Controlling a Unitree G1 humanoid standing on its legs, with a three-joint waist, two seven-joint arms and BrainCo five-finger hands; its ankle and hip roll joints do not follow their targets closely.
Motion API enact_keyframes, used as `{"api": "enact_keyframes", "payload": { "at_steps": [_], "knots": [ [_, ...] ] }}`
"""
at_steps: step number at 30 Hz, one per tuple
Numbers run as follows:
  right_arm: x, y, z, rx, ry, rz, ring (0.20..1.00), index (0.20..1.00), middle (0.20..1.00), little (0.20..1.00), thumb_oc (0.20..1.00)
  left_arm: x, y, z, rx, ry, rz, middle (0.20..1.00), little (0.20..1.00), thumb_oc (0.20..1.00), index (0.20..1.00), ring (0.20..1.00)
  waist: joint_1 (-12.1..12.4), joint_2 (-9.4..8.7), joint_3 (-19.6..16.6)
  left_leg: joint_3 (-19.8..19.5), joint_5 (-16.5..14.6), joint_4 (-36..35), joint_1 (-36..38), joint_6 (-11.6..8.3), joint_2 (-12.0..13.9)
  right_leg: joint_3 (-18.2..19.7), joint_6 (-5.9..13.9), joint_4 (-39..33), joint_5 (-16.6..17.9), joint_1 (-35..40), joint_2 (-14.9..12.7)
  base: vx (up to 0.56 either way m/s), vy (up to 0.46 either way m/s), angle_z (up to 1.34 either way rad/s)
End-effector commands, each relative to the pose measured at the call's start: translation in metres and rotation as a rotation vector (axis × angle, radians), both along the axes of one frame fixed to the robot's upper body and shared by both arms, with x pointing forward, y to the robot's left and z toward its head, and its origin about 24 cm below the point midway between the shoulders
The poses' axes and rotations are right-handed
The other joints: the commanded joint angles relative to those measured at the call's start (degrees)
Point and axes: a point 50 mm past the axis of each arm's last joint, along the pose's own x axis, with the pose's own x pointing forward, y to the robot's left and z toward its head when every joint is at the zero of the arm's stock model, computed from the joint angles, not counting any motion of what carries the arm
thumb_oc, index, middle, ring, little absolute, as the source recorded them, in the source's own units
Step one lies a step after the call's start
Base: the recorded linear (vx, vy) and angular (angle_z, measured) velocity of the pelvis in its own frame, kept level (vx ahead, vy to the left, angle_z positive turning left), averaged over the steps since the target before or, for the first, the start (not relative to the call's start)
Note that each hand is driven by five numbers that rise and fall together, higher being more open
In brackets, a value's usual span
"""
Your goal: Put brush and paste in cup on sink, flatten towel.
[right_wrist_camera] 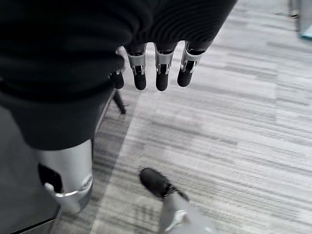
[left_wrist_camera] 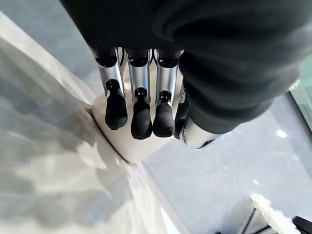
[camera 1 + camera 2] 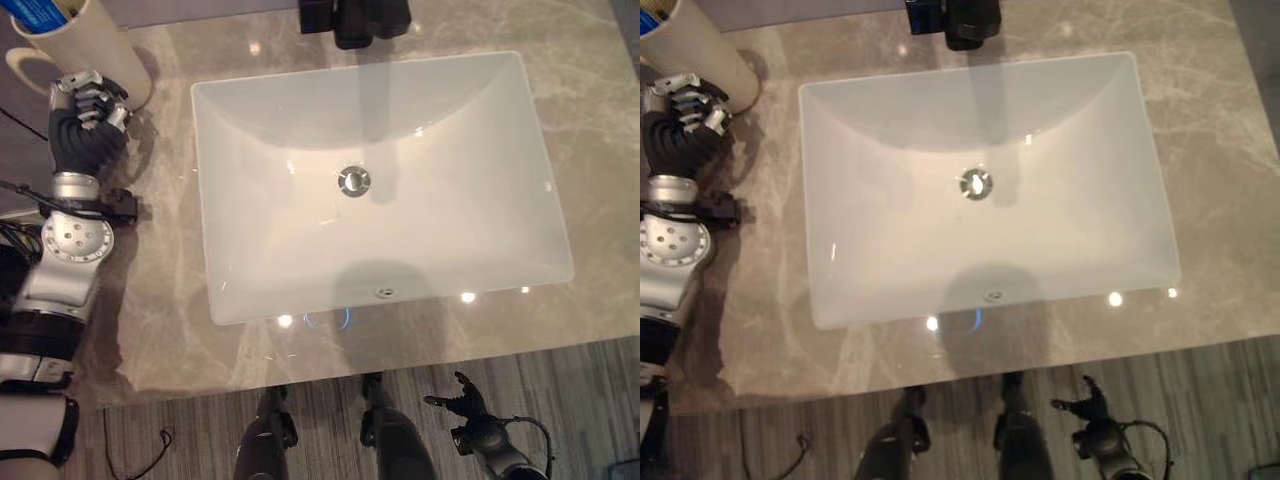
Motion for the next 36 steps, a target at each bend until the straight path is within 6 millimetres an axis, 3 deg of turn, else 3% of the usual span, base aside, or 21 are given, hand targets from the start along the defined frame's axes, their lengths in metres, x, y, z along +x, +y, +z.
{"api": "enact_keyframes", "payload": {
  "at_steps": [1,9,15,22,29,36],
  "knots": [
    [-0.007,-0.004,-0.001,0.01,-0.001,-0.032,1.0,1.0,1.0,1.0,1.0,-0.003,0.023,0.014,-0.03,-0.045,0.113,0.2,0.2,0.2,0.2,0.2,-0.11,-2.27,0.85,0.33,-2.15,0.25,3.68,-4.67,2.22,3.04,4.96,-0.06,2.5,-1.19,-4.62,0.0,0.013,-0.03],
    [-0.009,0.001,-0.003,0.016,0.006,-0.005,1.0,1.0,1.0,1.0,1.0,-0.009,0.038,0.004,-0.063,-0.024,0.163,0.2,0.2,0.2,0.2,0.2,0.16,-2.53,0.84,0.56,-2.17,0.25,4.33,-4.6,2.36,3.17,4.75,-0.06,2.47,-0.94,-4.51,0.0,0.002,-0.01],
    [0.0,0.001,0.005,0.028,-0.046,0.006,1.0,1.0,1.0,1.0,1.0,-0.016,0.058,-0.003,-0.108,-0.01,0.238,0.2,0.2,0.2,0.2,0.2,0.45,-2.69,0.5,0.55,-2.34,0.25,4.29,-4.49,2.22,3.09,4.82,-0.06,2.48,-0.93,-4.44,0.0,0.0,0.0],
    [-0.003,0.0,0.004,0.034,-0.043,0.002,1.0,1.0,1.0,1.0,1.0,-0.011,0.068,0.015,-0.116,-0.026,0.307,0.2,0.2,0.2,0.2,0.2,-0.2,-3.53,0.66,1.11,-2.27,0.25,4.26,-4.46,2.27,3.28,5.11,-0.06,2.96,-1.37,-4.4,0.0,0.0,0.0],
    [-0.015,-0.003,-0.003,0.034,0.008,-0.012,1.0,1.0,1.0,1.0,1.0,-0.002,0.061,0.044,-0.026,-0.035,0.334,0.2,0.2,0.2,0.2,0.2,-1.13,-4.18,0.52,1.13,-2.21,0.25,3.46,-4.39,2.24,3.69,5.56,-0.06,3.49,-2.25,-4.46,0.0,0.007,-0.02],
    [-0.012,0.001,-0.001,0.051,-0.012,0.003,1.0,1.0,1.0,1.0,1.0,0.005,0.051,0.056,-0.005,-0.049,0.318,0.2,0.2,0.2,0.2,0.2,-1.76,-4.39,0.4,1.29,-2.17,0.25,2.98,-4.34,2.22,4.16,5.7,-0.06,3.79,-2.98,-4.38,0.0,0.001,-0.01]
  ]
}}
